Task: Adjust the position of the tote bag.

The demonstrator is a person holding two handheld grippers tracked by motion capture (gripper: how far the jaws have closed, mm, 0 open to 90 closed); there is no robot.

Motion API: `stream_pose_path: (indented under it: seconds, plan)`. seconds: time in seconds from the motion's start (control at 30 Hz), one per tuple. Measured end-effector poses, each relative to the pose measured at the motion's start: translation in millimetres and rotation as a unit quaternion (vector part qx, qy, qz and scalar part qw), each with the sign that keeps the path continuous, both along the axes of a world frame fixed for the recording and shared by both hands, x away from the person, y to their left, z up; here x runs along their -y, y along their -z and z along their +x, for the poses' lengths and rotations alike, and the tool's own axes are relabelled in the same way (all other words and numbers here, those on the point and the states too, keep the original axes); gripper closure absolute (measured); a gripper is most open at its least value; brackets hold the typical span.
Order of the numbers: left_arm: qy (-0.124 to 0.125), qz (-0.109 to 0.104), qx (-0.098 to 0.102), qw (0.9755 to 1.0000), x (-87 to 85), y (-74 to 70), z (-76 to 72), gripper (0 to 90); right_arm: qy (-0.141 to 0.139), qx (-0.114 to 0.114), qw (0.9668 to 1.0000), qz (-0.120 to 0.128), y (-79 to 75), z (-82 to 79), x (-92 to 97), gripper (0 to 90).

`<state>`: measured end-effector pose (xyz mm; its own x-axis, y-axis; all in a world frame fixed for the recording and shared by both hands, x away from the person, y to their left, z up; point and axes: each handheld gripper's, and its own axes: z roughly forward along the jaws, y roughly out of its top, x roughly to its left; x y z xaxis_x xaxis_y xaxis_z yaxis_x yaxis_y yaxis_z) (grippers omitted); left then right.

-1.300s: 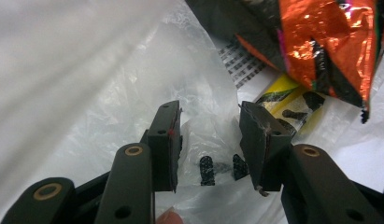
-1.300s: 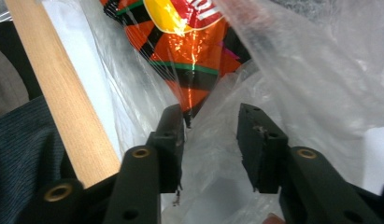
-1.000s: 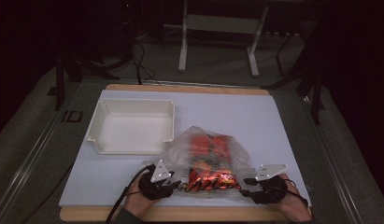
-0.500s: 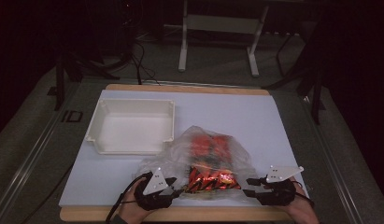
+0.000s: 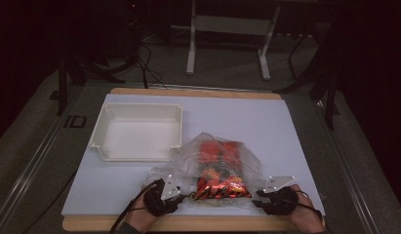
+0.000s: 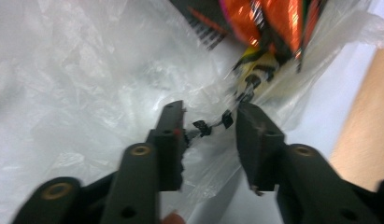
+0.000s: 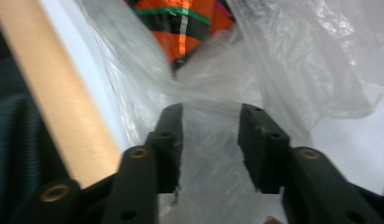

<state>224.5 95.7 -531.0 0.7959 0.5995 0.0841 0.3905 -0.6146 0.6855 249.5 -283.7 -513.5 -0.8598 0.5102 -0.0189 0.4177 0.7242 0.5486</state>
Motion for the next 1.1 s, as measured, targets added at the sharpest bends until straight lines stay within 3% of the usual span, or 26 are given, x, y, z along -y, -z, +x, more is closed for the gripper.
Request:
stream_pose_path:
  seconds: [0.13,0.3,0.43,0.6,0.67,0.73,0.9,1.1]
  plan:
    - [-0.025,0.013,0.012,0.9995,-1.0,-0.5,4.9,69.1,0.02,0.014,0.9996,-0.011,-0.3,5.6,-2.3,75.2]
    - [-0.057,0.01,0.021,0.9981,-2.3,-1.0,14.3,69.4,0.052,0.026,0.9982,-0.013,0.6,14.6,-1.8,85.3]
    - [-0.086,-0.006,0.026,0.9959,-4.9,-1.7,21.7,69.4,0.086,0.039,0.9955,-0.012,1.2,22.7,0.1,88.8]
    - [-0.127,-0.03,0.02,0.9912,-10.8,-3.3,28.6,69.4,0.122,0.049,0.9913,-0.01,-1.0,29.6,3.5,89.3]
    - [-0.123,-0.044,0.019,0.9913,-10.6,-5.7,26.9,68.1,0.122,0.052,0.9911,-0.003,-3.6,28.5,3.6,89.0]
    - [-0.102,-0.051,0.026,0.9931,-9.1,-9.6,23.0,66.3,0.115,0.057,0.9917,0.01,-7.1,26.0,3.2,87.6]
    - [-0.068,-0.053,0.049,0.995,-2.1,-19.9,14.4,62.4,0.103,0.07,0.9918,0.031,-16.3,20.6,1.0,83.9]
    - [-0.076,-0.054,0.056,0.9941,5.1,-26.7,19.7,56.3,0.1,0.073,0.9913,0.043,-21.6,22.7,-3.5,79.7]
